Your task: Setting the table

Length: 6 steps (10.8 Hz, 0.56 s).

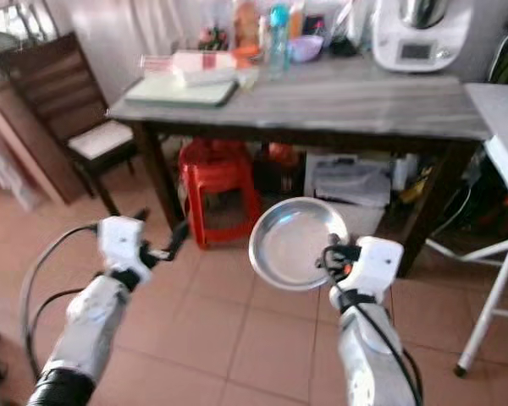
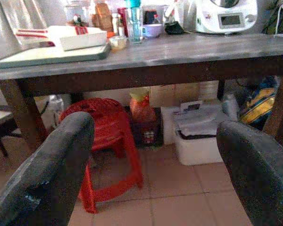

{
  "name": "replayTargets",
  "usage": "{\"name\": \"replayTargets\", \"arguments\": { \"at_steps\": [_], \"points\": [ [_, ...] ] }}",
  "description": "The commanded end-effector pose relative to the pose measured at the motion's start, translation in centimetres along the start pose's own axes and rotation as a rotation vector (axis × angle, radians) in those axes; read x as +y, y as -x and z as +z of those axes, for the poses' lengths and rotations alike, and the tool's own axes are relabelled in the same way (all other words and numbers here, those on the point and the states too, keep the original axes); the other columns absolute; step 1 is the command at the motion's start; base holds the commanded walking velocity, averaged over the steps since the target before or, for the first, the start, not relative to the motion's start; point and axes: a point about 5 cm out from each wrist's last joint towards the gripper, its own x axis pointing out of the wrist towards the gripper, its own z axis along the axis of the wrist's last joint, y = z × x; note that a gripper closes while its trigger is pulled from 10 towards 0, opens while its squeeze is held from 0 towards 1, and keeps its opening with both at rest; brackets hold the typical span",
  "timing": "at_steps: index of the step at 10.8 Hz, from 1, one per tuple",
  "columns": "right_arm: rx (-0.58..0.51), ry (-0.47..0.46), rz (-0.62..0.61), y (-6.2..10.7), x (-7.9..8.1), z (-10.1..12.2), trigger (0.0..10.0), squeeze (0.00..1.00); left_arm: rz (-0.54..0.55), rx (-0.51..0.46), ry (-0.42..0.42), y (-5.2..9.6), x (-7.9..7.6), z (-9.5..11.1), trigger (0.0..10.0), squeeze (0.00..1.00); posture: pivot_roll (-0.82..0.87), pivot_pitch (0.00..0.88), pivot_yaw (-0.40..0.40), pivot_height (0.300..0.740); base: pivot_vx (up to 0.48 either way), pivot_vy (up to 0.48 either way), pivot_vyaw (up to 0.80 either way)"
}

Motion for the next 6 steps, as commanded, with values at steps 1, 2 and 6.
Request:
{"name": "replayTargets", "arguments": {
  "at_steps": [1, 2, 6],
  "points": [
    [-0.019, 0.005, 0.005, -0.1, 0.17, 0.37, 10.0, 0.0, -0.002, 0.004, -0.003, -0.01, 0.4, 0.13, 10.0, 0.0, -0.02, 0.0, 0.054, 0.74, 0.0, 0.0, 0.0],
    [-0.02, 0.007, 0.006, -0.12, 0.2, 0.41, 10.0, 0.0, -0.004, 0.005, 0.0, 0.02, 0.37, 0.09, 10.0, 0.0, -0.02, 0.0, 0.054, 0.74, 0.0, 0.0, 0.0],
    [-0.025, 0.01, 0.009, -0.43, 0.33, 0.55, 10.0, 0.0, -0.04, -0.005, 0.026, -0.15, -0.18, 0.17, 10.0, 0.0, -0.02, 0.0, 0.053, 0.74, 0.225, 0.0, 0.0]
  ]
}}
